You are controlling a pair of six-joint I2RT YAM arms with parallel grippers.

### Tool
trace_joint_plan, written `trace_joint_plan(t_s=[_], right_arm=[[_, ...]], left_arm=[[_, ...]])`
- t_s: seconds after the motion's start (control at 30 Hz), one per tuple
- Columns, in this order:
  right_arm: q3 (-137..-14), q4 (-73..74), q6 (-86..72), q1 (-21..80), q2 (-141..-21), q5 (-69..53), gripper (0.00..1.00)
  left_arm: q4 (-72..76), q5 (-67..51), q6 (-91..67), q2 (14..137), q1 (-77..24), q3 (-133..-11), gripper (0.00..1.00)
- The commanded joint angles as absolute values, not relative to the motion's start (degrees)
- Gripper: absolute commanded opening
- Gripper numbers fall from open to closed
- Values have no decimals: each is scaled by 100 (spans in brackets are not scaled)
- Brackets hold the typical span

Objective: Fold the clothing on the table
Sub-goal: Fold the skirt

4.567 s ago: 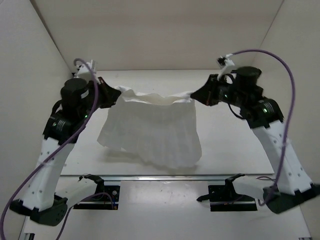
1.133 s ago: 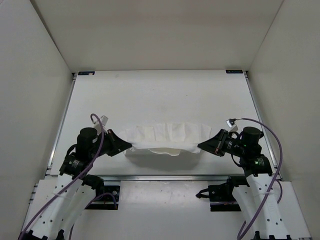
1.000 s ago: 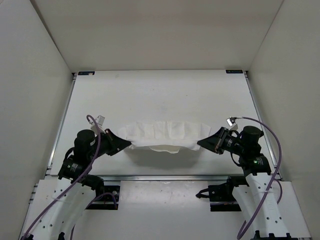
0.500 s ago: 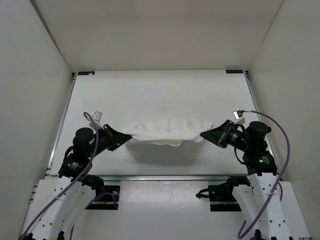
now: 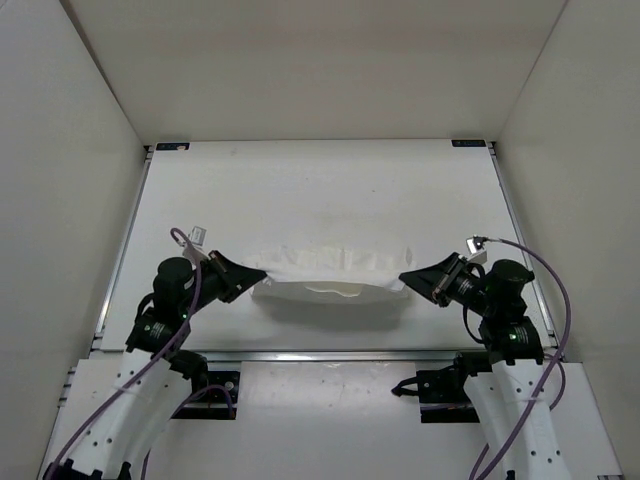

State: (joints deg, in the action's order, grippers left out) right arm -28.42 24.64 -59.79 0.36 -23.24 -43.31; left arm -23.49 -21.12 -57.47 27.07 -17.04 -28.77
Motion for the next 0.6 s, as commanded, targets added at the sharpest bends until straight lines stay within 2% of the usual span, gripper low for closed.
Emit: trace_joint_plan(t_s=[0.0, 0.13, 0.37, 0.53, 0.57], right_arm=[[-2506, 980, -6441, -26, -2750, -3665, 0], [-2154, -295, -6566, -132, -3767, -3315, 0], [-2487, -966, -6021, -412, -5377, -2760, 1], [-3232, -1133, -5608, -509, -6456, -2610, 0], [-3339, -1125, -5477, -466, -6895, -2741, 0]], left_arm=[[-1374, -1310, -5888, 3310, -1284, -2559, 0], [-573, -1178, -5906, 4287, -1020, -2513, 0], [86, -1072, -5537, 6185, -914, -3303, 0], [623, -1222, -5633, 7206, -905, -3515, 0], [641, -1196, -5608, 7407, -897, -3603, 4]])
